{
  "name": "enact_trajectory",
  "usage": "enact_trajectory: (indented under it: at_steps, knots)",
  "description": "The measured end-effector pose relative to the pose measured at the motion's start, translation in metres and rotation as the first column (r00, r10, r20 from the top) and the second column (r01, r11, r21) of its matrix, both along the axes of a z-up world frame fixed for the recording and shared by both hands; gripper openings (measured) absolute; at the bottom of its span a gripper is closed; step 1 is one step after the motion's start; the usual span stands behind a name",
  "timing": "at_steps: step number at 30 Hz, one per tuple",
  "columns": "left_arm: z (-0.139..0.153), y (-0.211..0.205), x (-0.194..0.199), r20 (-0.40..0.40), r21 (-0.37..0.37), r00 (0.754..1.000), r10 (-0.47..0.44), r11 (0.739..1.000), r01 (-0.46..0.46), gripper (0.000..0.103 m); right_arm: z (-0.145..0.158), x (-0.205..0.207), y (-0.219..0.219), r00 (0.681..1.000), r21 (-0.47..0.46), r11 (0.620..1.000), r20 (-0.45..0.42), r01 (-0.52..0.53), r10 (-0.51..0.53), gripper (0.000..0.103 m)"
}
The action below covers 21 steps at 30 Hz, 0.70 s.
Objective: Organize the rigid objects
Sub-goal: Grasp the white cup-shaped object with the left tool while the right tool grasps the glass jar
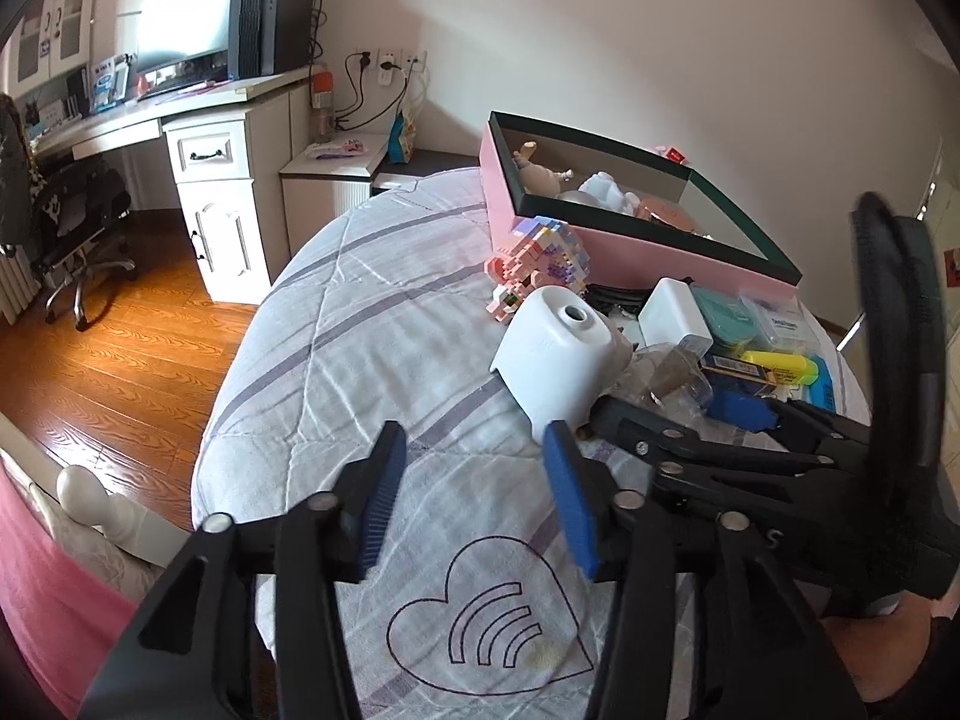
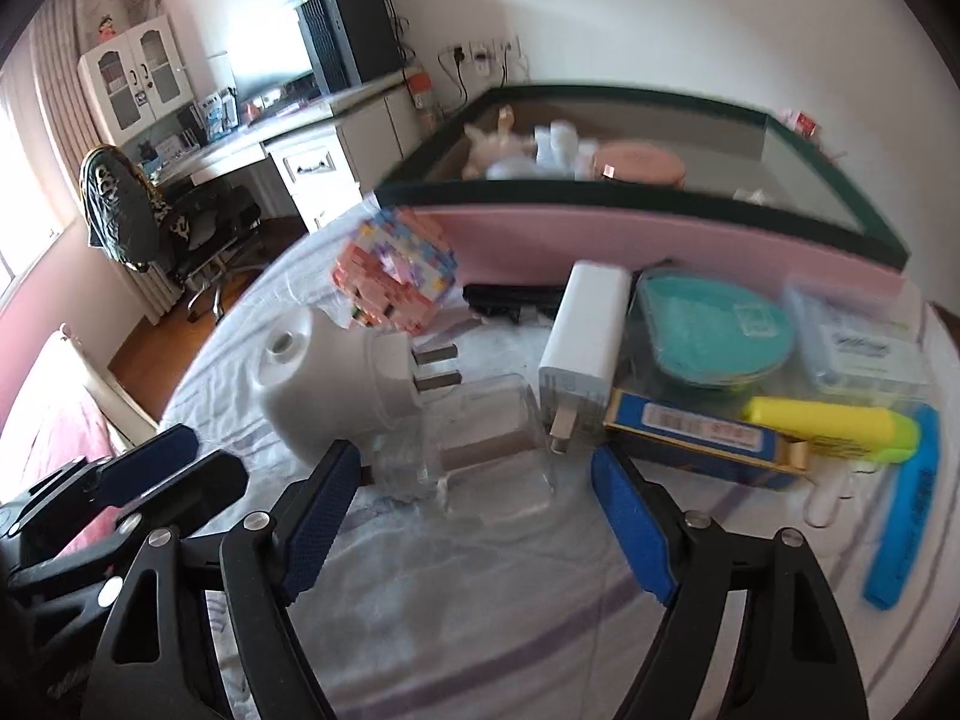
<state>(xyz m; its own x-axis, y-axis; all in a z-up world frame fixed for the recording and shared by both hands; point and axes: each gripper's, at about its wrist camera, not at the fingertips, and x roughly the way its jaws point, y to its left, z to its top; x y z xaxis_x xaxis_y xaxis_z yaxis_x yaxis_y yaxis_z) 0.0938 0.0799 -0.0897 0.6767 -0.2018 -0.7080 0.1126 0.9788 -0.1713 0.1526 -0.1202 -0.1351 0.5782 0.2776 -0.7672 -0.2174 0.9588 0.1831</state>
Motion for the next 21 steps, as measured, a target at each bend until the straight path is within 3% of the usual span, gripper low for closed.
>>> enact_trajectory:
  at_steps: [2,3,6,8,14,18,19,20,21]
  knots:
    - [0.000,-0.002,0.000,0.003,0.001,1.000,-0.008,1.000,0.008,0.065,-0.001,0.001,-0.001,1.000,0.003,1.000,0.014,-0.007,0.007,0.074]
    - [0.000,-0.004,0.000,0.005,0.002,1.000,-0.009,1.000,0.009,0.066,-0.001,0.002,-0.002,1.000,0.010,1.000,0.017,-0.015,0.015,0.065]
    - [0.001,-0.010,0.003,0.006,0.003,1.000,-0.017,1.000,0.017,0.069,0.000,-0.003,-0.009,1.000,0.024,1.000,0.022,-0.013,0.013,0.056]
    - [0.001,-0.013,0.004,0.004,0.005,1.000,-0.024,1.000,0.024,0.078,0.002,-0.009,-0.018,1.000,0.035,0.999,0.028,-0.004,0.003,0.056]
    - [0.001,-0.037,0.019,0.016,0.016,0.998,-0.065,0.998,0.065,0.088,0.010,-0.039,-0.055,0.997,0.036,0.998,0.058,0.049,-0.051,0.056]
    - [-0.005,-0.054,0.042,-0.017,0.054,0.999,-0.046,0.997,0.047,0.088,0.006,-0.047,-0.081,0.994,0.049,0.994,0.042,0.101,-0.103,0.056]
    - [-0.008,-0.057,0.048,-0.037,0.068,0.999,-0.034,0.997,0.036,0.080,0.004,-0.046,-0.086,0.994,0.054,0.993,0.035,0.105,-0.107,0.056]
    - [-0.012,-0.061,0.055,-0.057,0.084,0.998,-0.028,0.996,0.033,0.064,0.004,-0.046,-0.088,0.993,0.060,0.992,0.033,0.109,-0.112,0.056]
    - [-0.016,-0.064,0.059,-0.075,0.088,0.997,-0.034,0.995,0.040,0.060,0.004,-0.045,-0.091,0.992,0.065,0.991,0.033,0.115,-0.118,0.056]
